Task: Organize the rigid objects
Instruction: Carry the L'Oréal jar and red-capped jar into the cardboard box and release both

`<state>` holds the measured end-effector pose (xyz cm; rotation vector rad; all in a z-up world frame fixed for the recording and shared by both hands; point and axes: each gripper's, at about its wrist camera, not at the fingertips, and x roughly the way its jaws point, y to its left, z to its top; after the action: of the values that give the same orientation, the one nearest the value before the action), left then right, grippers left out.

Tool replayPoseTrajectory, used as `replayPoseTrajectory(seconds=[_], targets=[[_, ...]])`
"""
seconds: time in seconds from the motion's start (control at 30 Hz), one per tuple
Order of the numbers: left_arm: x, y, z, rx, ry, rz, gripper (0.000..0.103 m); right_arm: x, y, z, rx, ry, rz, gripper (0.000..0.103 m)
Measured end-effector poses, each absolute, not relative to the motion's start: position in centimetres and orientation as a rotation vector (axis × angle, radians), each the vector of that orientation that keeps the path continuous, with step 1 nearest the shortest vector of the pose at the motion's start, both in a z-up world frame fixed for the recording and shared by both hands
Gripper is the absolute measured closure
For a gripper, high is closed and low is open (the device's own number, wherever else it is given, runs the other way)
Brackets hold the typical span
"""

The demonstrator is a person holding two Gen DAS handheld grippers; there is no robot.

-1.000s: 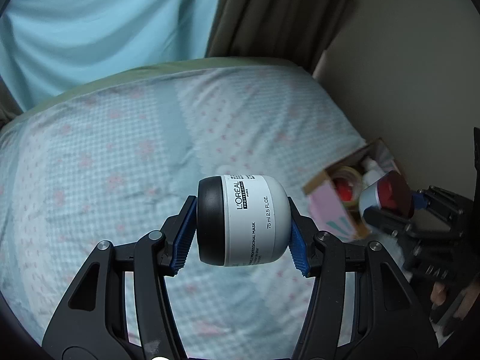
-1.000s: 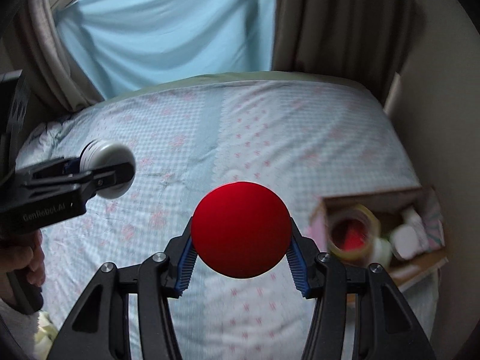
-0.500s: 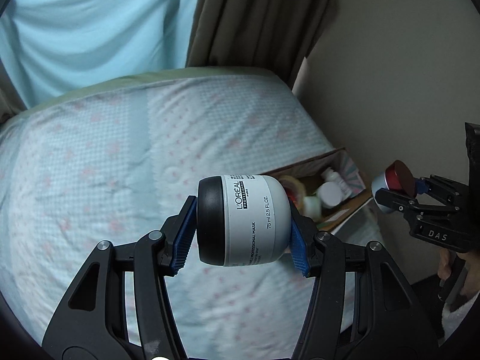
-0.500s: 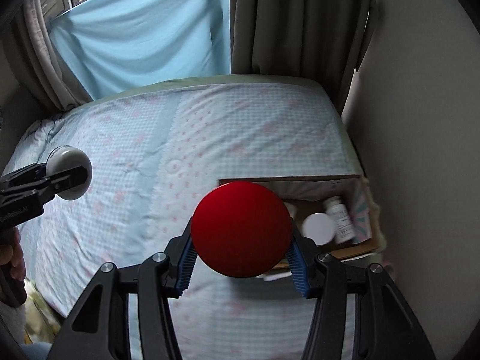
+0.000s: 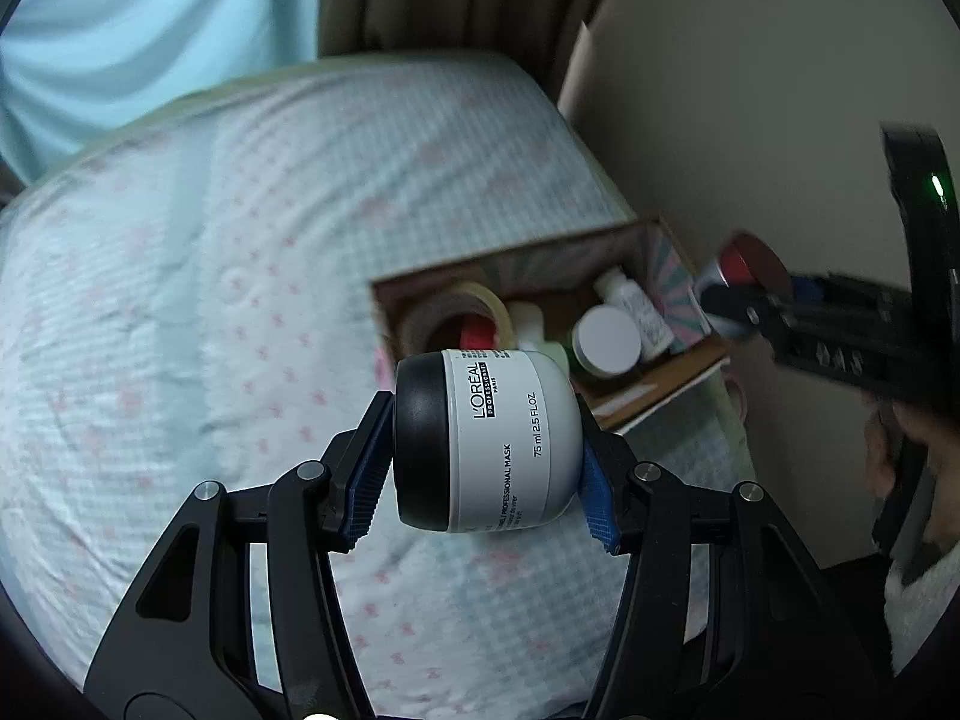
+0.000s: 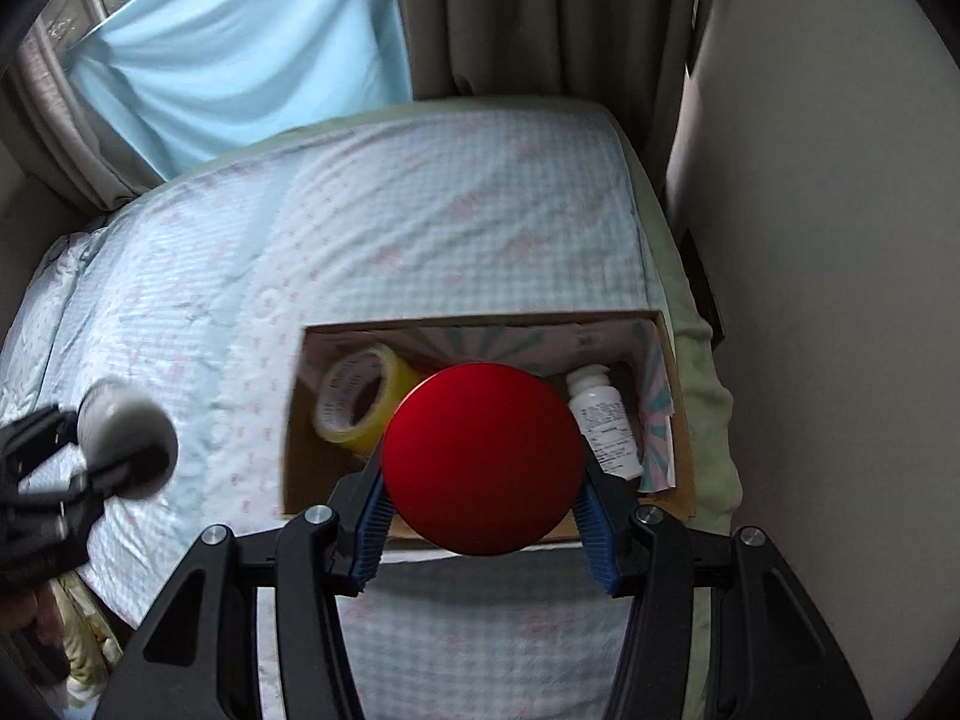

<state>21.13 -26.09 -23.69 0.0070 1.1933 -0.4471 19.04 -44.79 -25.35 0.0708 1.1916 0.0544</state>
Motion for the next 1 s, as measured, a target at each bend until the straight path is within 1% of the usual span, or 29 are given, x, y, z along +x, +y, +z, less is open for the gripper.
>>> replayPoseTrajectory(seconds=[0.23, 0.5, 0.67, 0.8, 0.83, 0.87, 0.9, 0.97, 1.0], targets=[[23.0, -30.7, -28.9, 0.064, 1.278, -0.468, 0.051, 22.4, -48.0, -30.6, 0.110, 1.250, 0.049, 0.053], [24.7, -35.8, -34.2, 0.129, 1.331, -0.551, 0.051, 26.2, -49.5, -36.7, 0.110, 1.287, 0.096, 0.053], [25.0, -38.3, -35.8, 0.160, 1.334, -0.600, 0.051, 27.2, -49.4, -38.9, 0.144, 1.296, 0.125, 0.053], [25.1, -38.8, -36.2, 0.178, 1.337, -0.611, 0.051, 27.7, -49.2, -39.9, 0.191, 1.322, 0.153, 0.053], [25.1, -38.9, -36.1, 0.186, 1.337, -0.609, 0.047, 27.9, -49.2, -40.1, 0.198, 1.332, 0.156, 0.053], [25.0, -38.8, -35.8, 0.188, 1.333, -0.616, 0.019, 28.0, -49.2, -40.3, 0.203, 1.344, 0.160, 0.052], [24.9, -38.6, -35.4, 0.195, 1.325, -0.621, 0.002, 28.0, -49.3, -40.3, 0.215, 1.353, 0.168, 0.046], [24.7, -38.0, -34.8, 0.190, 1.298, -0.637, 0.000, 27.9, -49.9, -39.7, 0.249, 1.317, 0.174, 0.000], [24.7, -37.7, -34.6, 0.192, 1.299, -0.638, 0.000, 27.7, -50.3, -39.1, 0.262, 1.292, 0.165, 0.000]])
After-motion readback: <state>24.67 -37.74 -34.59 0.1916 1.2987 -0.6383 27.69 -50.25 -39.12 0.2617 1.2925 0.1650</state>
